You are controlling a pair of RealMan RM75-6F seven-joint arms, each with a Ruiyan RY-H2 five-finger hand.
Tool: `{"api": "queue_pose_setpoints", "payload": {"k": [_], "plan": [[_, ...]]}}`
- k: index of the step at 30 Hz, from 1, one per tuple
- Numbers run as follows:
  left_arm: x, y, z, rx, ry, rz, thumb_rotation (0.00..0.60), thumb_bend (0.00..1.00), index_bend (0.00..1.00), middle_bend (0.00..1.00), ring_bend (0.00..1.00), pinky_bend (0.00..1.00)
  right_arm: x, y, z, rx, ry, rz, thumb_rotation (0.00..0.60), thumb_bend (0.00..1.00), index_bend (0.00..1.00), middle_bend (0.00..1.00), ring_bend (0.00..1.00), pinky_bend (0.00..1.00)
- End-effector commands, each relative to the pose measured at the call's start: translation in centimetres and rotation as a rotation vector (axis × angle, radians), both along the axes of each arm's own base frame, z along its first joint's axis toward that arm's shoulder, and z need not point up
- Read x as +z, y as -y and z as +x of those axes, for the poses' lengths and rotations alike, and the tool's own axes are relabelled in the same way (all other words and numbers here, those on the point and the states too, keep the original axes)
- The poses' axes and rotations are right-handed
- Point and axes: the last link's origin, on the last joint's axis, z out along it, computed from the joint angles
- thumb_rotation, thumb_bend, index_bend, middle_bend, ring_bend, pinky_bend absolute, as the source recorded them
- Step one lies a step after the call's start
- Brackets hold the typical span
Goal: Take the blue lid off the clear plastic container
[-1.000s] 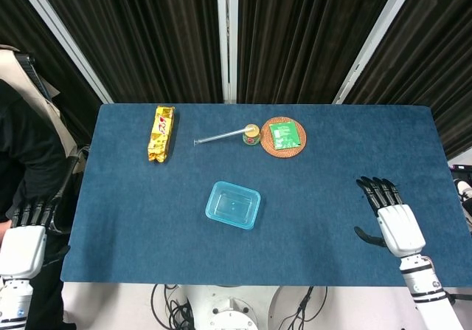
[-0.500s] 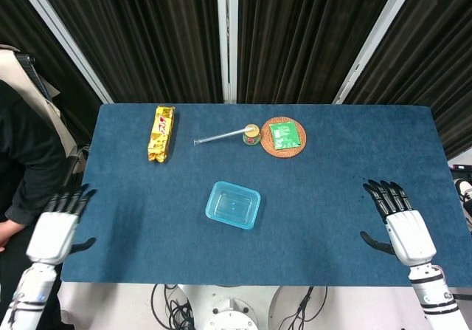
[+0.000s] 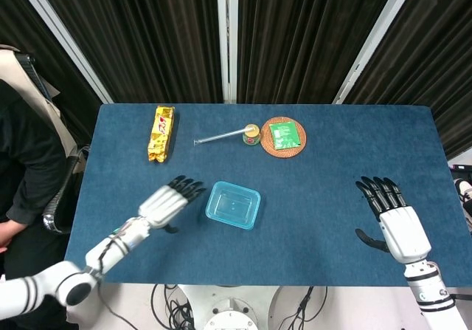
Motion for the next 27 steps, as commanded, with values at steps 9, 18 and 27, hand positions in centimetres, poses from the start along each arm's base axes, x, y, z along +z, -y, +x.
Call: {"api": "queue_pose_setpoints", "payload": {"k": [9, 18, 27], "plan": [[-3.7, -2.7, 4.9, 0.001, -0.069, -0.111, 0.6, 0.05, 0.03, 0.0, 0.0, 0.02, -0.4, 0.1, -0.2, 0.006, -0.003, 0.019, 0.6, 0.11, 0.0, 0.05, 0.0, 0.0], [-4.6, -3.2, 7.7, 0.066, -0.052, -0.157, 0.6, 0.05, 0.03, 0.0, 0.0, 0.05, -1.0, 0.2, -0.1, 0.016, 0.001, 0.051, 0.6, 0.11, 0.0, 0.05, 0.0, 0.0], [-5.4, -3.8, 9.6, 0.112, -0.064, -0.176, 0.6, 0.05, 0.01, 0.0, 0.0, 0.07, -1.3, 0.2, -0.1, 0.02, 0.003, 0.066, 0.6, 0.12, 0.0, 0.05, 0.0, 0.0]]}}
